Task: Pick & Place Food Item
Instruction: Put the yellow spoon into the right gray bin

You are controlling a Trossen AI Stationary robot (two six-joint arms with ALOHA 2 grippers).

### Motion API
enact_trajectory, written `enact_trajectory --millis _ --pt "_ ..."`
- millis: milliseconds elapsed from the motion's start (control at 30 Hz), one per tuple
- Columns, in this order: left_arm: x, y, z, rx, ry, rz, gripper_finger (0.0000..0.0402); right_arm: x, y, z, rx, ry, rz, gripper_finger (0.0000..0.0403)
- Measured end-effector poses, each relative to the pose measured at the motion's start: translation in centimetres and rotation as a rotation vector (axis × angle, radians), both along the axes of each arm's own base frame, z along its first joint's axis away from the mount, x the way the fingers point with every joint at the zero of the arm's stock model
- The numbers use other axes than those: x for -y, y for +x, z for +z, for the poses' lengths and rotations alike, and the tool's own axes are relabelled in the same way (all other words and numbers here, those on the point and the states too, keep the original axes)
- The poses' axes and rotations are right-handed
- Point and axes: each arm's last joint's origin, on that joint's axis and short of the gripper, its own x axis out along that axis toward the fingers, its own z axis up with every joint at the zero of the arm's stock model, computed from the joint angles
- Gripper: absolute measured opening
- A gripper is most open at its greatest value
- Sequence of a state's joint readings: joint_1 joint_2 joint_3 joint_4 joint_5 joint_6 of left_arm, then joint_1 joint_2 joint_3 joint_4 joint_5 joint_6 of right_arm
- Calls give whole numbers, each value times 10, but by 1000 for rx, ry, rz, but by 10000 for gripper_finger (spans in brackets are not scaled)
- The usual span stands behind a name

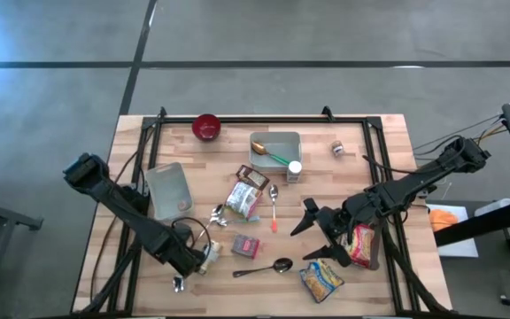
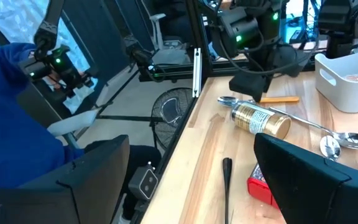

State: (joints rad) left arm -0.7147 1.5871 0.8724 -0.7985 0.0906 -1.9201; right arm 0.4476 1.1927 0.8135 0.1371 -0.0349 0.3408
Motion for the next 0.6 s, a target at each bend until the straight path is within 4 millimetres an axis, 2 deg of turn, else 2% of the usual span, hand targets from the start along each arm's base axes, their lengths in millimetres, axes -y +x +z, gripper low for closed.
enact_trajectory --millis 167,600 --pt "-3 -4 -10 -6 -7 21 188 0 0 0 0 0 -1 343" --pt "-3 -8 -15 -31 -28 20 188 0 0 0 0 0 0 343"
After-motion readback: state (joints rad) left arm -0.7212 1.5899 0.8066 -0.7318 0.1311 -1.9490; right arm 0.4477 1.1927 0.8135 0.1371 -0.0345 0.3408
